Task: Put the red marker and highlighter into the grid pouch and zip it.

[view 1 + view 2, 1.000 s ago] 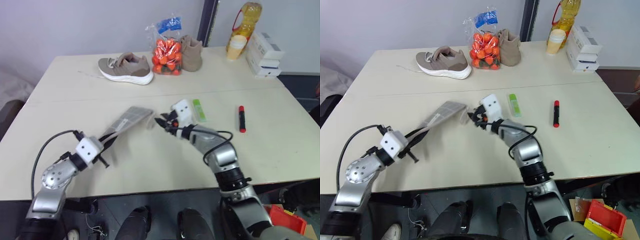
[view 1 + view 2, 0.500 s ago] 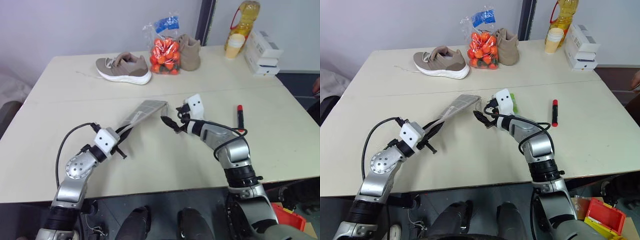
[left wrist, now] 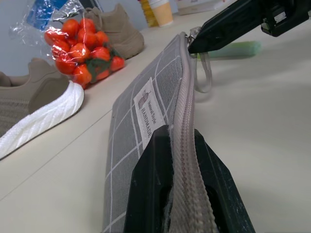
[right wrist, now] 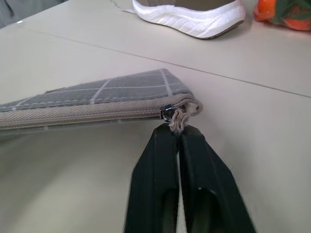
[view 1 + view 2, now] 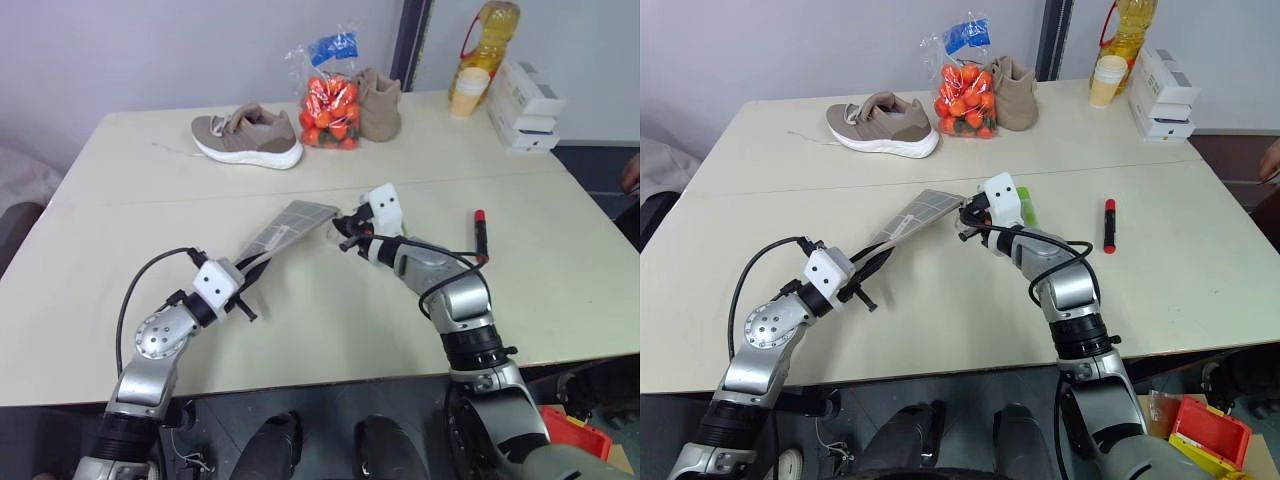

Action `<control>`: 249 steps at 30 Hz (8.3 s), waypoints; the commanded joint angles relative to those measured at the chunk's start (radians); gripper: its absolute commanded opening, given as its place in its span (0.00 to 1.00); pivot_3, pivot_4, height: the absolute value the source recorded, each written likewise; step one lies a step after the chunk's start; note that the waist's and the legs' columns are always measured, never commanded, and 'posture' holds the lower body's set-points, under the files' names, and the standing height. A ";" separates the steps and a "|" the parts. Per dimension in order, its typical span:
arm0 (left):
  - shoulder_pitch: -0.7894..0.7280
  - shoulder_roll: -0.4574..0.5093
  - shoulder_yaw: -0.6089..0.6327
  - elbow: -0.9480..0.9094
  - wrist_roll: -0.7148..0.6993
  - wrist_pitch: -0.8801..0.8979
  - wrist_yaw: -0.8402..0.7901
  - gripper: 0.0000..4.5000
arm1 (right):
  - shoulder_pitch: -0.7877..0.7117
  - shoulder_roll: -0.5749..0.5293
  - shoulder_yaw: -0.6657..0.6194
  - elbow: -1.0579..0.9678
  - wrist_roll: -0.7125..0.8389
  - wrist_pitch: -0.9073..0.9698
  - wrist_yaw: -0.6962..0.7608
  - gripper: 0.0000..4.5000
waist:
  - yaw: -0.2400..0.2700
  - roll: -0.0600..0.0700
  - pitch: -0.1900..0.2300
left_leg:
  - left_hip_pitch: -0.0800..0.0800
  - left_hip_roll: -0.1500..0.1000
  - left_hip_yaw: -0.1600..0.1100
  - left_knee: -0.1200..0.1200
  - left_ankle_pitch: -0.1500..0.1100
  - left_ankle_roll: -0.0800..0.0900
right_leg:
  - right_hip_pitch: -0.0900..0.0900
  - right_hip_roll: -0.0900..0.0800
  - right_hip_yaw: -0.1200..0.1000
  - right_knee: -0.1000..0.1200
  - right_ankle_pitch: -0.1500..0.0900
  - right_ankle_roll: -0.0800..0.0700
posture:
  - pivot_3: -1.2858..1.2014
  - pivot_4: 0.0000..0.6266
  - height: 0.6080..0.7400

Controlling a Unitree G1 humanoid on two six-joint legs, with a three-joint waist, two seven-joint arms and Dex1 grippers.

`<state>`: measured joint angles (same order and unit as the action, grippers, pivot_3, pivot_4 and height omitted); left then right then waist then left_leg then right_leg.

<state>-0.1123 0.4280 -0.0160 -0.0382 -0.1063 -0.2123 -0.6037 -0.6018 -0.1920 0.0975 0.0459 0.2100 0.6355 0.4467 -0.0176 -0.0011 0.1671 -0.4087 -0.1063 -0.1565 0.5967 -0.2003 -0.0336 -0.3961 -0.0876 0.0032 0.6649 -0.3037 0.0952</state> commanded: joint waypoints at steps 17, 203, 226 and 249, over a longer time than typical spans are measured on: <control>-0.145 -0.135 -0.081 0.070 0.063 0.034 0.063 0.00 | -0.023 -0.098 0.375 -0.311 -0.099 -0.060 0.268 0.02 | 0.004 -0.001 0.000 | 0.000 -0.001 -0.001 0.001 0.000 -0.001 | 0.001 0.000 -0.002 0.000 0.000 0.000 | 0.52 0.24 1.00; -0.292 -0.127 -0.091 0.183 -0.053 0.108 -0.127 0.00 | 0.164 -0.584 0.034 -0.354 -0.124 -0.188 0.396 0.09 | 0.008 -0.006 0.003 | -0.002 -0.001 0.000 0.015 -0.001 0.002 | 0.006 0.000 -0.004 0.000 0.001 0.003 | 0.52 0.24 1.00; -0.322 -0.111 -0.144 0.145 -0.022 0.110 -0.176 0.00 | 0.030 -0.560 0.123 -0.301 -0.319 -0.302 0.449 0.99 | 0.008 -0.006 0.003 | -0.003 -0.001 0.000 0.015 -0.001 0.002 | 0.006 0.000 -0.004 0.000 0.001 0.003 | 0.52 0.24 1.00; -0.534 -0.348 -0.042 0.249 -0.210 0.479 -0.053 0.00 | 0.080 -0.127 -0.056 -0.358 0.075 0.180 0.107 0.94 | 0.008 -0.008 0.004 | -0.003 -0.001 -0.002 0.015 -0.001 0.002 | 0.005 0.001 -0.004 0.002 0.002 0.003 | 0.52 0.24 1.00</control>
<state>-0.6291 0.0817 -0.0620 0.2337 -0.3016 0.2734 -0.6504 -0.5063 -0.3314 0.0362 -0.2974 0.2897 0.8347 0.5786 -0.0099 -0.0091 0.1712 -0.4122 -0.1080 -0.1582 0.6122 -0.2013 -0.0318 -0.3913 -0.0871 -0.0008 0.6668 -0.3021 0.0981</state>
